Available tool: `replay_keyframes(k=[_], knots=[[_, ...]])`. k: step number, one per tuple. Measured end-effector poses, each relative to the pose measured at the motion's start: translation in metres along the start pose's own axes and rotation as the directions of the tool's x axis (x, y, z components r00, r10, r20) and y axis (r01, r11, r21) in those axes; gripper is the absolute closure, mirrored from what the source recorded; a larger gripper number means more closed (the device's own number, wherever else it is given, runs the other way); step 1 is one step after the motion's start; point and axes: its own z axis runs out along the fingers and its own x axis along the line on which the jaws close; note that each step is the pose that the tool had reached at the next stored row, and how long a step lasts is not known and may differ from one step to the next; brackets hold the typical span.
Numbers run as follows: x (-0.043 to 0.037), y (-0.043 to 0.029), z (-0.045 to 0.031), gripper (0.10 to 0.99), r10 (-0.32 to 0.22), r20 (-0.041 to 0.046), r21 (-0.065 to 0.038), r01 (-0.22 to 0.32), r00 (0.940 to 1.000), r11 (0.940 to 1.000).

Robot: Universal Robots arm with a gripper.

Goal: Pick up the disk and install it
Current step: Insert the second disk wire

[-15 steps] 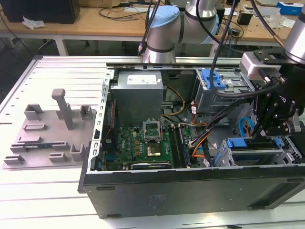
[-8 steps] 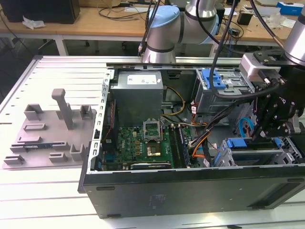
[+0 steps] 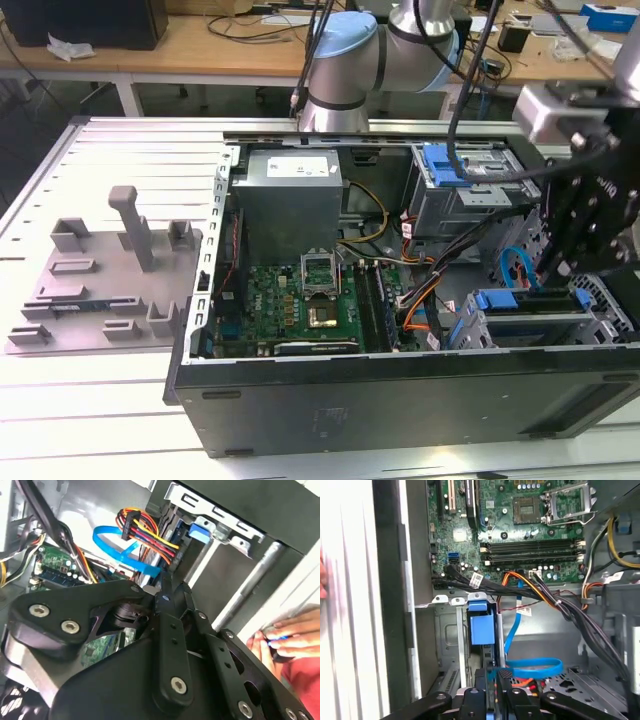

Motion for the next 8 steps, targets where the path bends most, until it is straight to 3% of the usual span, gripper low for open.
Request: replay_keyframes(k=[2,8], knots=[[-0.001,0.0,-0.0067,0.847,0.0,-0.0038,0.0,0.0,1.0,1.0],[-0.0012,0.0,-0.0067,0.847,0.0,-0.0069,0.001,0.0,1.0,1.0]])
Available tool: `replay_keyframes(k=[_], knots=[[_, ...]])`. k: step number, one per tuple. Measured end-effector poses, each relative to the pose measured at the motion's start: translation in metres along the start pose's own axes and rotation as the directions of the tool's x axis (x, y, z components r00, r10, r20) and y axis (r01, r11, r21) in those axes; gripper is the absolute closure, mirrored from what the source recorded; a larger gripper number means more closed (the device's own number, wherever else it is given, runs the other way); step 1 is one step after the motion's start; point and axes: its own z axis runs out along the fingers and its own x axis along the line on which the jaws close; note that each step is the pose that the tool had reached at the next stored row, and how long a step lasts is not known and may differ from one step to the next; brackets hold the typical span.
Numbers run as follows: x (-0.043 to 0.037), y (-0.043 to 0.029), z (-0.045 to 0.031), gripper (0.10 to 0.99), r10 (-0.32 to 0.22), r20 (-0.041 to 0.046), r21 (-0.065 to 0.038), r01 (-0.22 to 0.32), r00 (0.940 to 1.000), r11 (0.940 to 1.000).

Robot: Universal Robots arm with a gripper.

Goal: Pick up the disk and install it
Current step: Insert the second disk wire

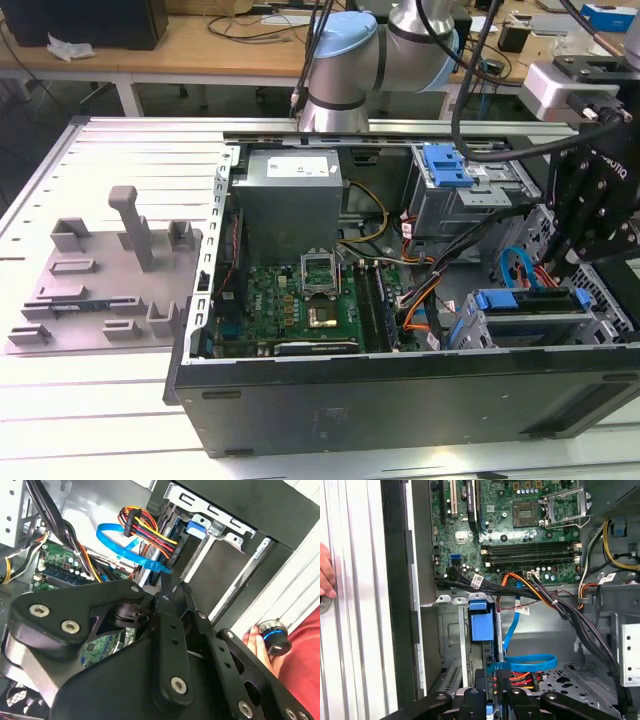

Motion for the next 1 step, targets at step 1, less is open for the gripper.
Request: replay_keyframes(k=[1], knots=[[0.0,0.0,0.0,0.847,0.0,0.0,0.0,0.0,1.0,1.0]])
